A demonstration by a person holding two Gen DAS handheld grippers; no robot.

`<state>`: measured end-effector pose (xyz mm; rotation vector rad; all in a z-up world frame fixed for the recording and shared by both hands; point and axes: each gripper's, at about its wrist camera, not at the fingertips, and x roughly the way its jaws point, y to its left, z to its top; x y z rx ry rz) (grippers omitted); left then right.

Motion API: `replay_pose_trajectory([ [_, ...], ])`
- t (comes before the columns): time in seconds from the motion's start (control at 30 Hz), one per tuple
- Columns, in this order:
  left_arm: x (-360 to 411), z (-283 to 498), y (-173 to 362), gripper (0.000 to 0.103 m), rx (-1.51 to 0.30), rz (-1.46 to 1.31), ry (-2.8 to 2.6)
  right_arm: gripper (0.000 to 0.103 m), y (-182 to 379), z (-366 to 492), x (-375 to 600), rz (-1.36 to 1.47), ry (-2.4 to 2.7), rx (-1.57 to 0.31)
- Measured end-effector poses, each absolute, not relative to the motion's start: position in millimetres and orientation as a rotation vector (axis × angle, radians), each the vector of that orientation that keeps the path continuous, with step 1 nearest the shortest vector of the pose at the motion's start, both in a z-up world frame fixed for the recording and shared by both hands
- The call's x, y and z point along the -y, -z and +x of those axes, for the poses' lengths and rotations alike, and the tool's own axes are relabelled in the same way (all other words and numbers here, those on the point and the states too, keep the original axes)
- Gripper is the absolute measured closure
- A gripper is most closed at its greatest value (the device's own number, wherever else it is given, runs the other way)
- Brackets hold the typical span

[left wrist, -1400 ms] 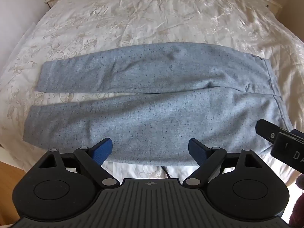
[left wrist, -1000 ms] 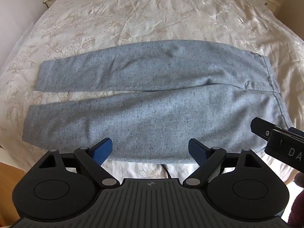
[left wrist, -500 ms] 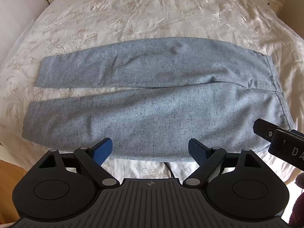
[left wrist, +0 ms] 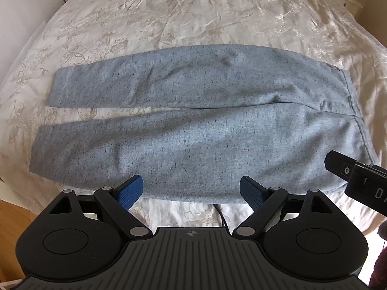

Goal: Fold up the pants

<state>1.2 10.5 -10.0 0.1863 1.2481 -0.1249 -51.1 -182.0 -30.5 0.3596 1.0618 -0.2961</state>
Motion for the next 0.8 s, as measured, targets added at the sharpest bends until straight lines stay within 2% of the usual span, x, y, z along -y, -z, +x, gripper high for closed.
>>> replay_pose_trajectory([
  [0.8,-11.6,-3.2,9.8,0.016,-1.241,0.202,0.120,0.001,27.9,-52.6,181.3,0.375,0.292,-1.052],
])
